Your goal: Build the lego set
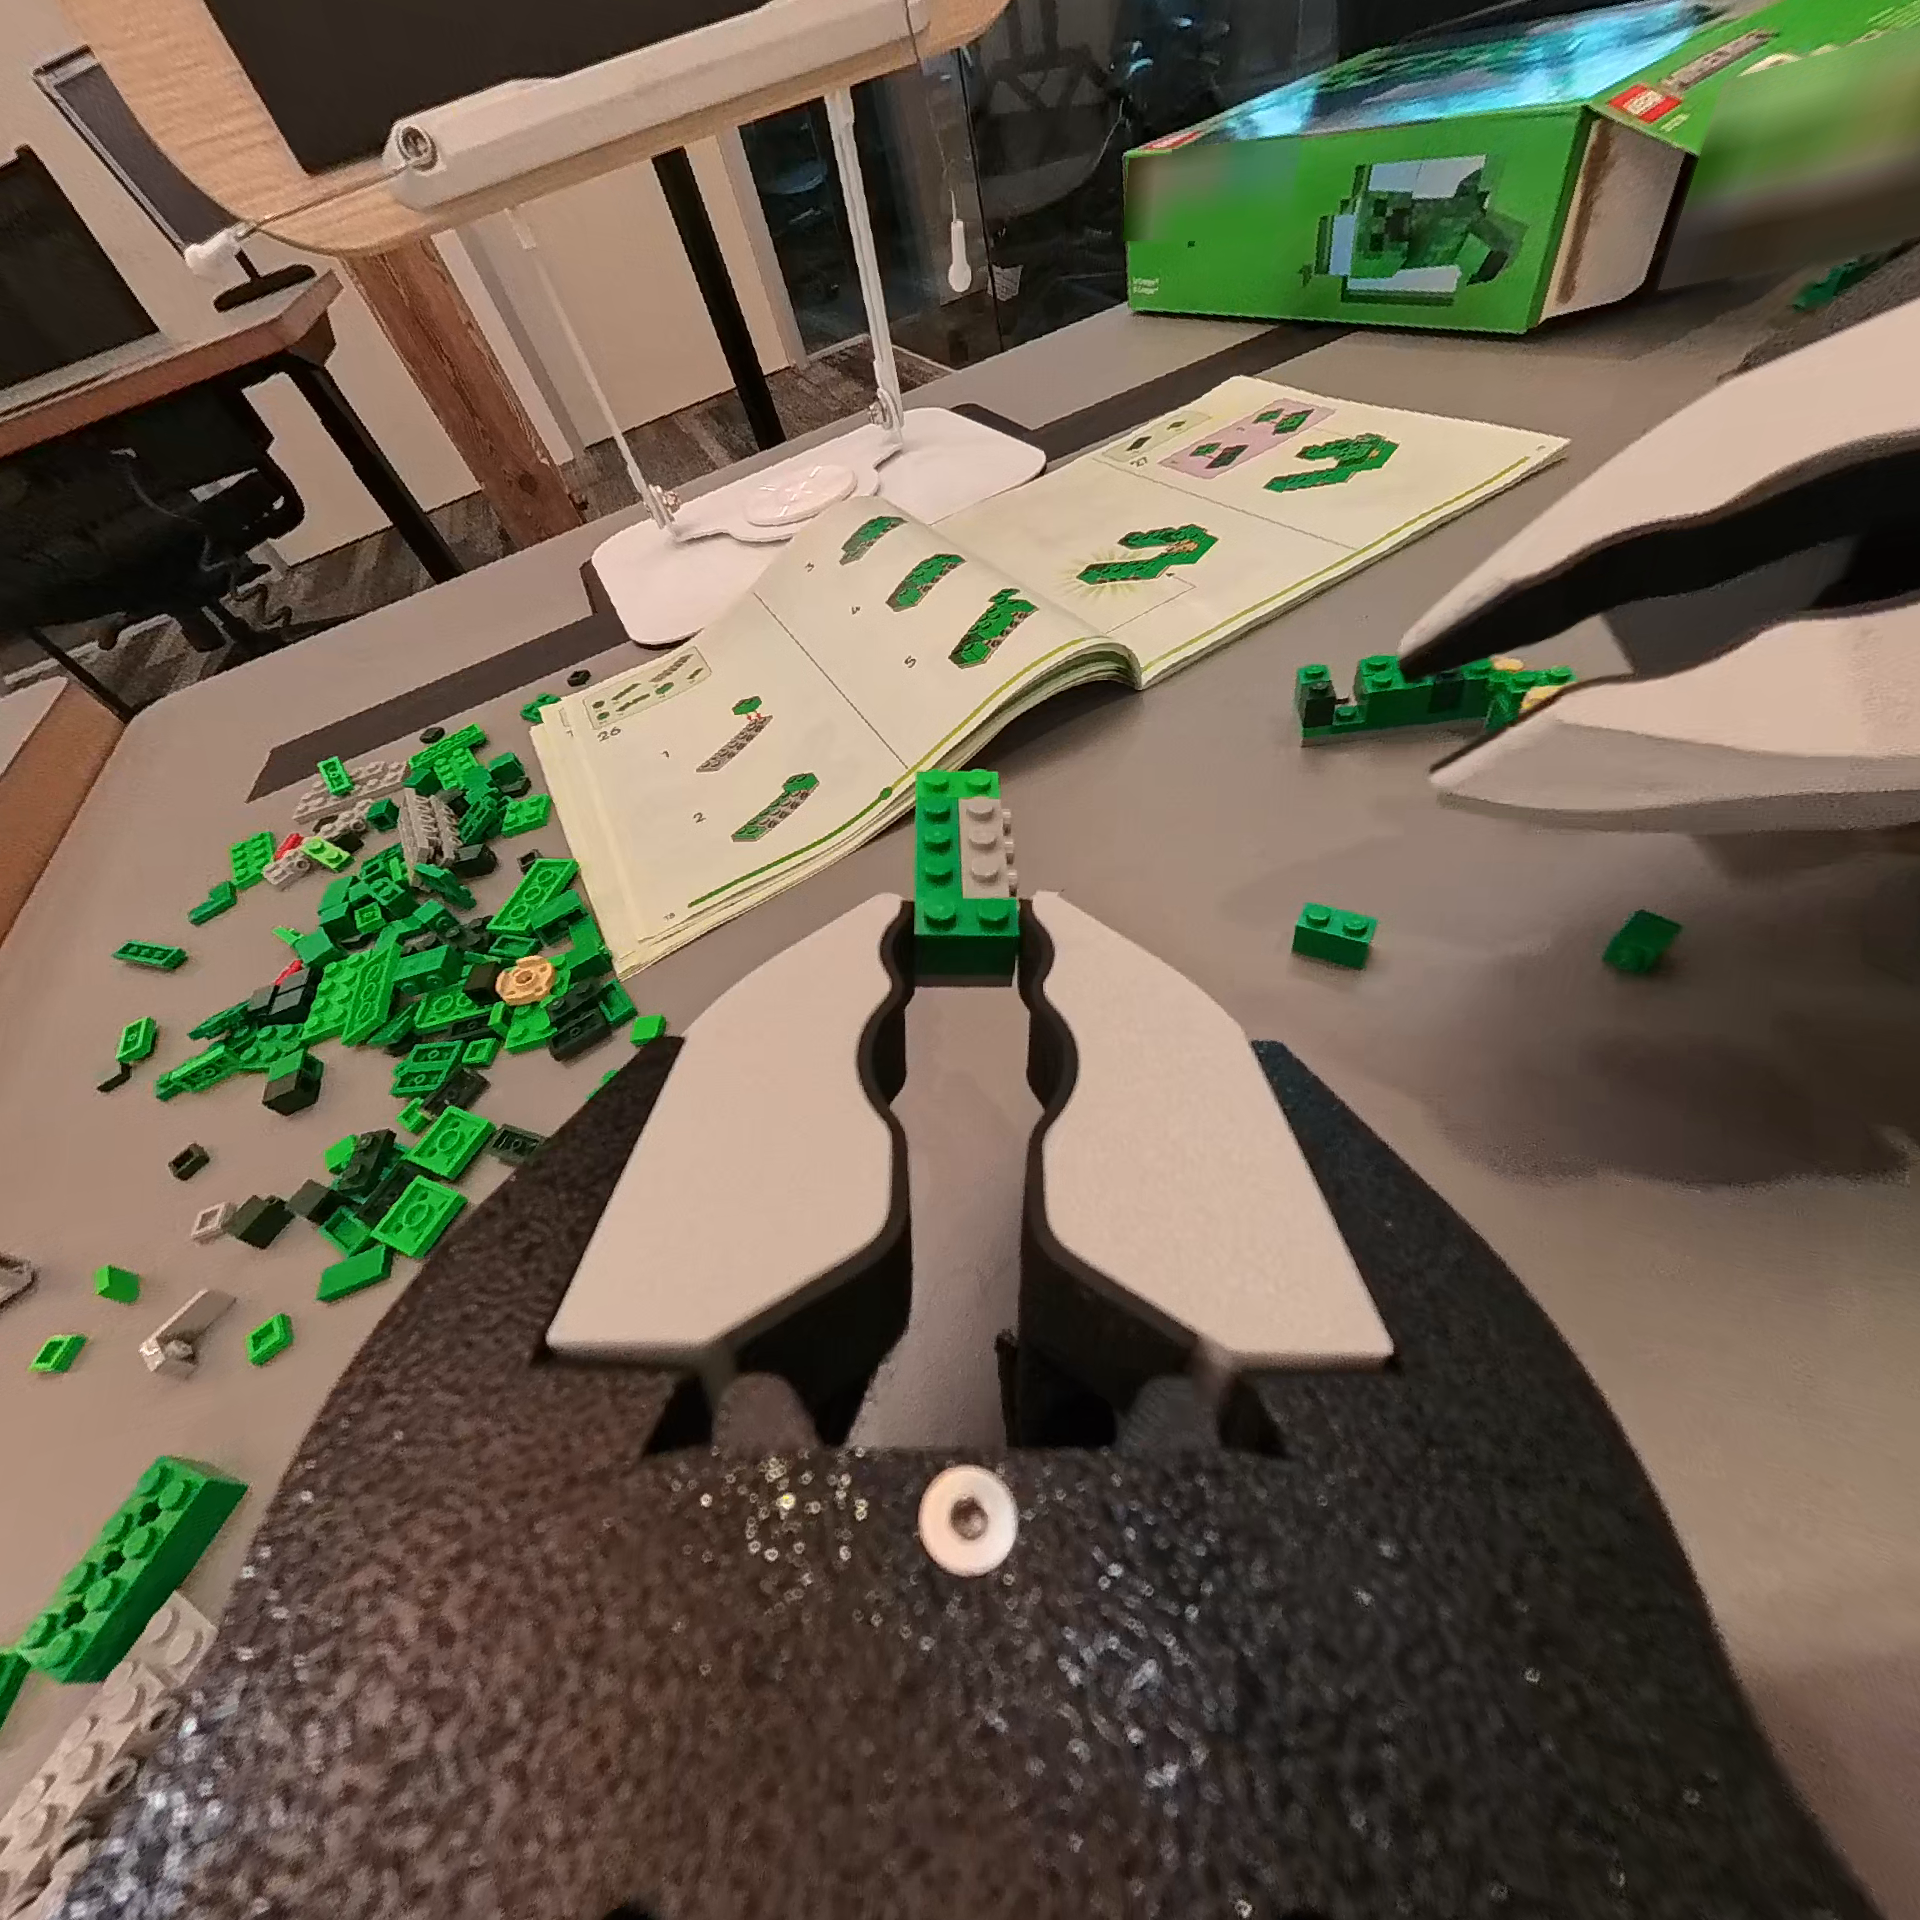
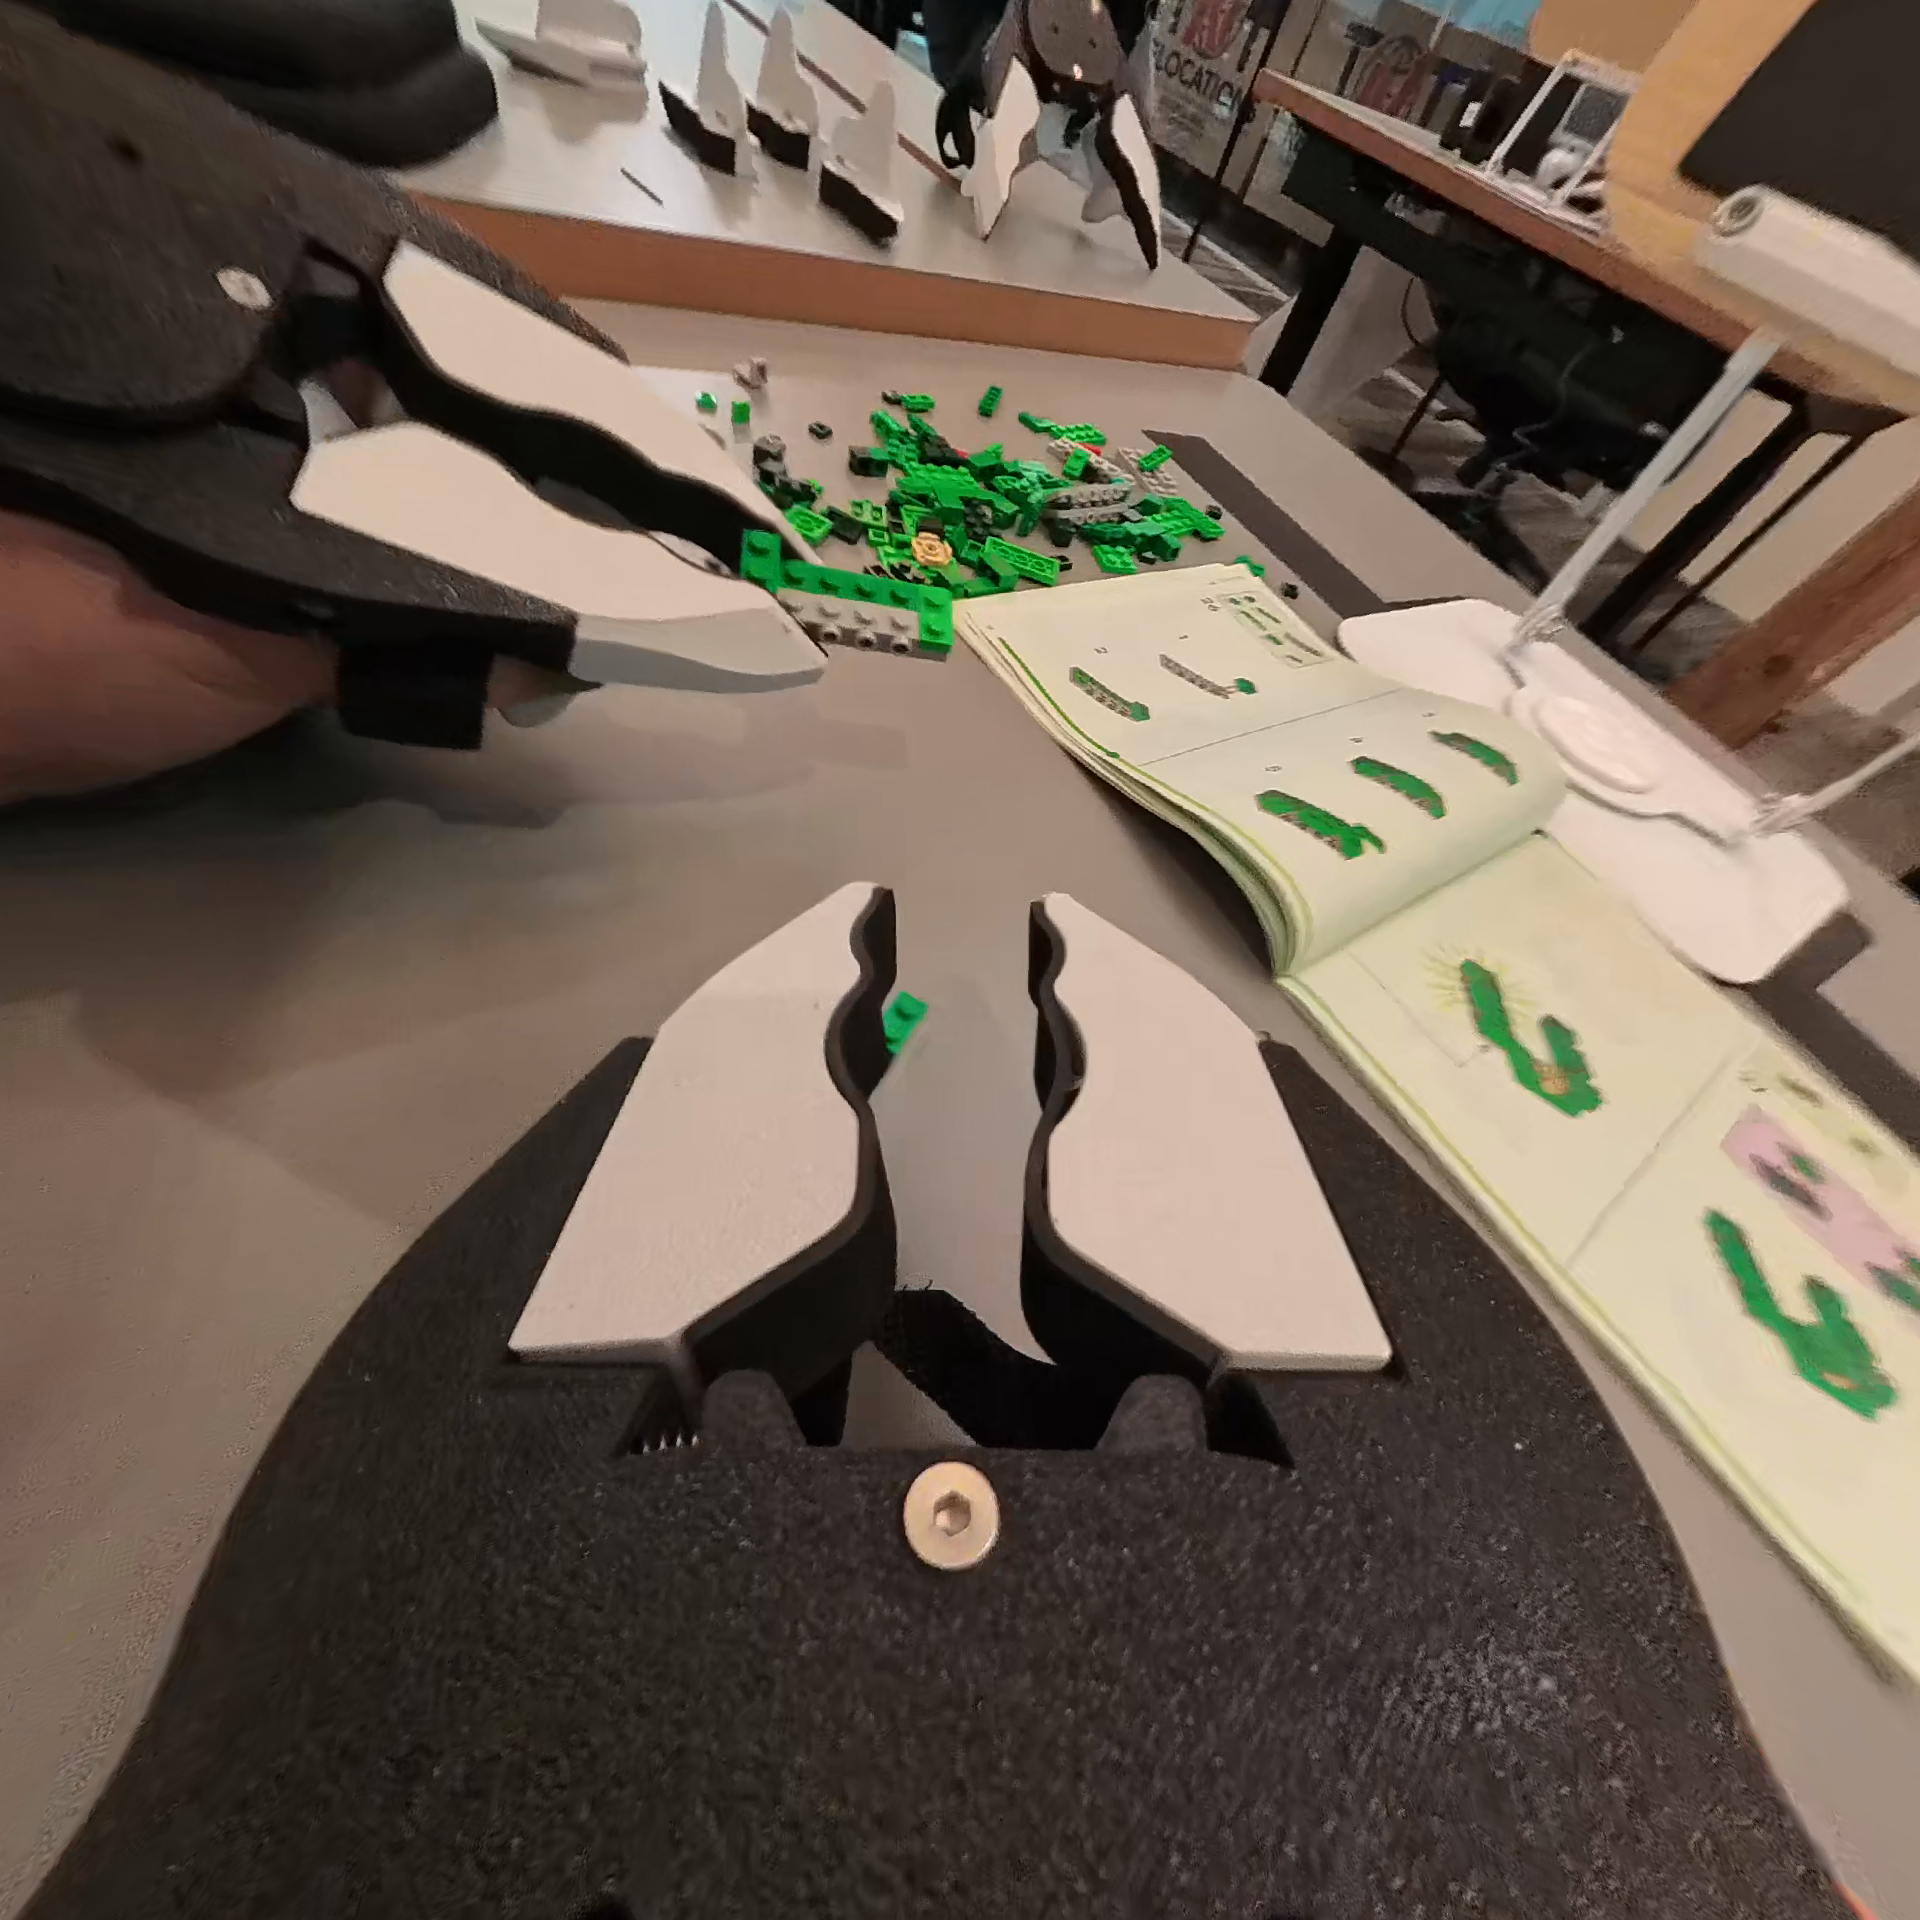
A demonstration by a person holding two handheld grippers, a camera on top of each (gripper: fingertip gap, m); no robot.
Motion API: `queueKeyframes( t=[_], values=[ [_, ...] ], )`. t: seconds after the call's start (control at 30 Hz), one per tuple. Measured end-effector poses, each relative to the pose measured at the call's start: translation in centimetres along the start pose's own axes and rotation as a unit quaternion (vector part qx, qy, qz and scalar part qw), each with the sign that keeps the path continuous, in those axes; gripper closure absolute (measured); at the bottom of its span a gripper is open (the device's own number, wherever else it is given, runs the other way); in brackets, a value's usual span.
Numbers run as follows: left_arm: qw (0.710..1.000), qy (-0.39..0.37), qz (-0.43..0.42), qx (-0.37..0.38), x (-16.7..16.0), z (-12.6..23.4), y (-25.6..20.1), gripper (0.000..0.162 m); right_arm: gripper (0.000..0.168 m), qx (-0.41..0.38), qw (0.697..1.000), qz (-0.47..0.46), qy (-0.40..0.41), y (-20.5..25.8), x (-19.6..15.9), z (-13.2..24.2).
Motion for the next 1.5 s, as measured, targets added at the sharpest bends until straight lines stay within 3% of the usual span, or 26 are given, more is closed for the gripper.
queueKeyframes(
  t=[0.13,0.73,0.9,1.17,1.5],
  values=[
    [1.000,-0.001,-0.001,0.001,0.0,0.0,0.0,0.144,0.145,-0.046,0.999,0.025,0.007,-1.5,-0.5,0.4],
    [1.000,-0.002,0.000,-0.002,0.0,0.1,-0.1,0.144,0.143,-0.025,0.999,-0.021,0.005,-2.3,-1.7,-0.3],
    [1.000,-0.002,-0.001,-0.001,0.0,0.0,-0.1,0.144,0.136,0.032,0.997,-0.047,0.061,-1.0,-1.5,-0.6],
    [1.000,0.002,-0.015,-0.003,0.0,0.0,-0.5,0.144,0.158,0.103,0.982,-0.093,0.129,-0.1,-1.8,-1.6],
    [1.000,0.001,-0.018,-0.007,0.0,0.0,-0.6,0.144,0.147,0.071,0.976,-0.057,0.198,0.6,-2.1,-2.9]
  ],
)
Point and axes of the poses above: each gripper's, where its closed fingertips meet, z back along the fingers, x out of its top, y = z × x across the jaws, the point moved 5 cm from there along z, back along the fingers, and after that the axes turned 12 degrees about y, right-handed, at the moved point
